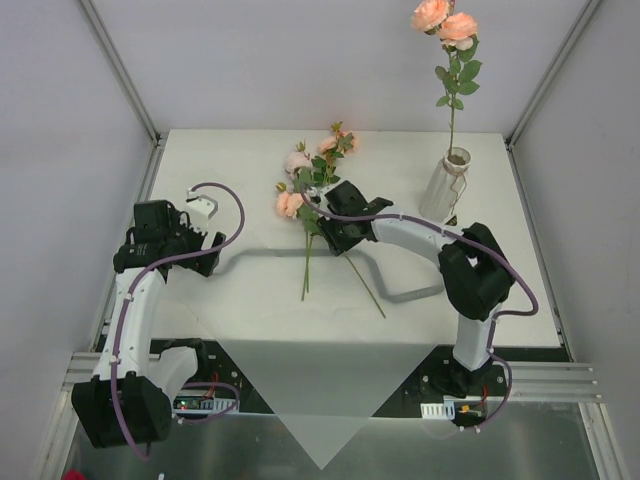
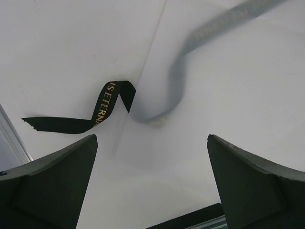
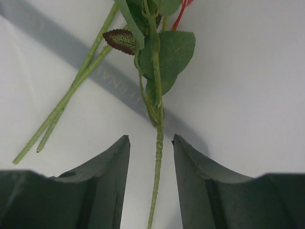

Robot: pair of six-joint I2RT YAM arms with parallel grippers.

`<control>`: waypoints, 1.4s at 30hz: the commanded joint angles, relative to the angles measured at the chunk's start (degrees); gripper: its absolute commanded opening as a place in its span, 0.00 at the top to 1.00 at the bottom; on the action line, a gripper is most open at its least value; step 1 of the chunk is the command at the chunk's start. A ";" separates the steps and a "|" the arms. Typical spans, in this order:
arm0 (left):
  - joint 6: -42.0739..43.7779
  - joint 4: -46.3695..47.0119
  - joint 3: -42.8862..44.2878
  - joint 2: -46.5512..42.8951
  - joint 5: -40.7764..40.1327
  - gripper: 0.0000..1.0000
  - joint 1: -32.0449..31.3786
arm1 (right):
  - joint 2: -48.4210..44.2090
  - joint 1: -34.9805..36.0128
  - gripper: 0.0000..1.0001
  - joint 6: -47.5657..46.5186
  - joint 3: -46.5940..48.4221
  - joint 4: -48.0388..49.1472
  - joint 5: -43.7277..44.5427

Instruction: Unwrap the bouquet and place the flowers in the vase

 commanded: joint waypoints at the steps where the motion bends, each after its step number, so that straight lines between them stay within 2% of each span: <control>1: 0.77 0.09 -0.53 -1.17 -0.57 0.01 -0.41 | 2.30 -0.20 0.55 -2.43 4.06 -2.26 0.10; 13: 0.85 0.00 -0.70 -0.91 -0.57 0.01 -0.41 | 7.58 -0.73 0.63 -4.54 6.87 -2.35 0.37; 16: 0.77 0.09 -0.44 -1.08 -0.66 0.01 -0.41 | 8.64 -1.96 0.74 -3.58 7.49 -2.09 -2.71; 17: 0.85 0.00 -0.53 -1.17 -0.83 0.01 -0.32 | 8.64 -2.31 0.82 -3.31 7.40 -1.39 -2.89; 19: 1.03 -0.09 -0.44 -1.52 -1.01 0.01 -0.32 | 8.29 -2.40 0.90 -2.87 7.40 -0.77 -3.42; 20: 1.12 -0.09 -0.53 -1.52 -1.18 0.01 -0.32 | 8.03 -2.57 0.98 -2.78 7.66 -0.50 -3.51; 26: 0.86 -0.26 -0.35 -1.35 -1.63 0.01 -0.41 | 0.04 -2.84 0.99 -1.20 12.14 -0.50 -4.47; 34: 0.06 -0.44 0.53 -0.82 -1.10 0.01 -0.50 | -15.43 -4.42 0.99 -5.50 26.82 1.78 -1.94; 36: 0.06 -0.53 0.53 -0.82 -0.92 0.01 -0.32 | -21.73 -5.21 0.99 -8.13 24.65 8.78 0.00; 37: 0.06 -0.61 0.53 -0.82 -1.01 0.01 -0.41 | -24.47 -6.43 0.99 -9.01 18.10 13.25 2.36; 38: 0.15 -0.53 0.53 -0.82 -1.01 0.01 -0.32 | -27.28 -7.14 0.99 -11.29 14.30 25.13 3.34; 40: 0.15 -0.61 0.53 -0.91 -0.83 0.01 -0.32 | -33.79 -9.68 0.99 -12.97 5.96 35.84 7.62; 41: 0.15 -0.61 0.53 -0.91 -0.75 0.01 -0.32 | -34.86 -10.74 0.99 -13.94 5.30 41.11 8.87; 42: 0.15 -0.61 0.53 -0.82 -0.75 0.01 -0.41 | -35.74 -11.71 0.99 -15.25 5.56 41.94 10.45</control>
